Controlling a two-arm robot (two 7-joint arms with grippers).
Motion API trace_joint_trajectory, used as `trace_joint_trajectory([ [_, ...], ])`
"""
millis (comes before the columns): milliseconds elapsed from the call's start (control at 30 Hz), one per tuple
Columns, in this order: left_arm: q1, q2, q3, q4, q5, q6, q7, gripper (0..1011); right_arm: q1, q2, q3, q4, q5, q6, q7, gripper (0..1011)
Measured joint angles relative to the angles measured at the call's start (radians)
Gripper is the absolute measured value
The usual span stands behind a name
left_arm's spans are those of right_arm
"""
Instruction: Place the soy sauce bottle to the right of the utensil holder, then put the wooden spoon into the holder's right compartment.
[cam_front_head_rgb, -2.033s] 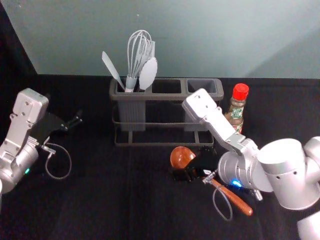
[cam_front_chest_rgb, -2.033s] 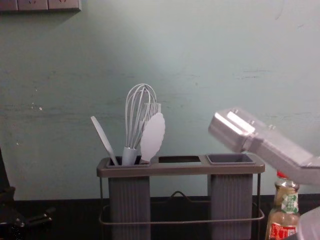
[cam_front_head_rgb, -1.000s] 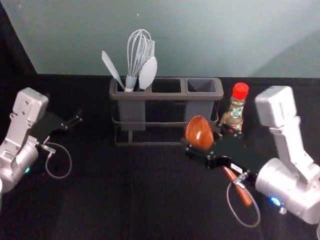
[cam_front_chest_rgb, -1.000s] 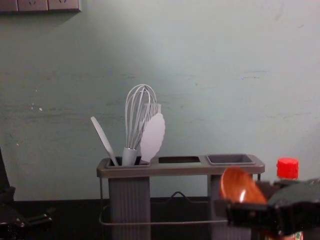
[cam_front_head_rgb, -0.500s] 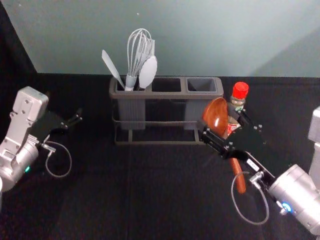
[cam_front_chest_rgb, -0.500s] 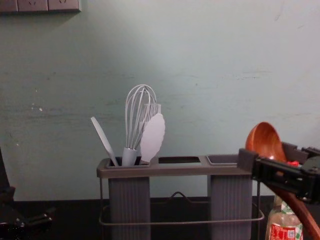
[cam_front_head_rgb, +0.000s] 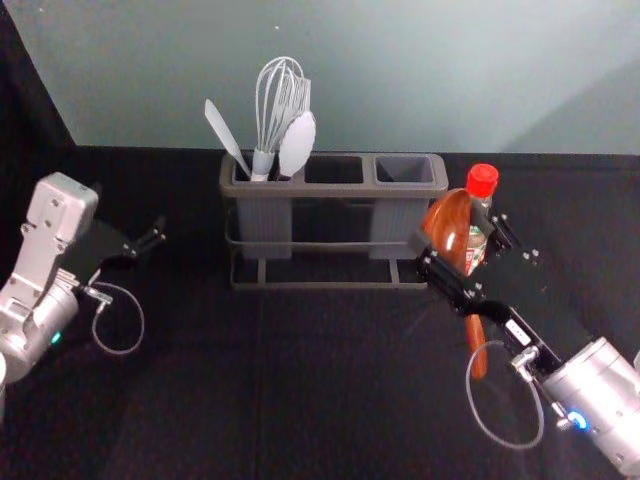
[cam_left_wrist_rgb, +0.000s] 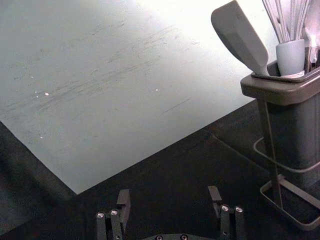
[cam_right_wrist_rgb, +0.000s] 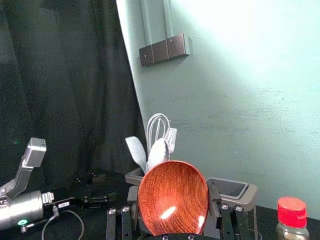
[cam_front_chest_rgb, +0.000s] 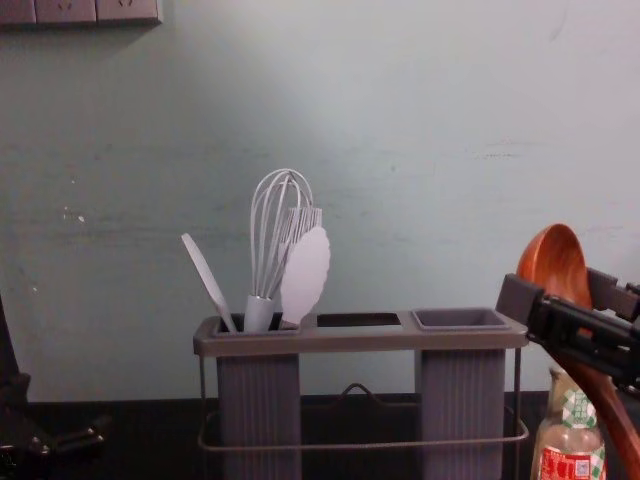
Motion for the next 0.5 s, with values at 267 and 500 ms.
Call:
trace_joint_trajectory([
  [267, 0.0, 0.0, 0.0, 0.0, 0.0, 0.0, 0.0, 1011, 0.001, 0.002, -0.002, 0.001, -0.002, 0.0, -0.007, 838],
  [500, 0.0, 0.0, 0.0, 0.0, 0.0, 0.0, 0.0, 1011, 0.0, 0.001, -0.001, 0.001, -0.002, 0.0, -0.007, 838],
])
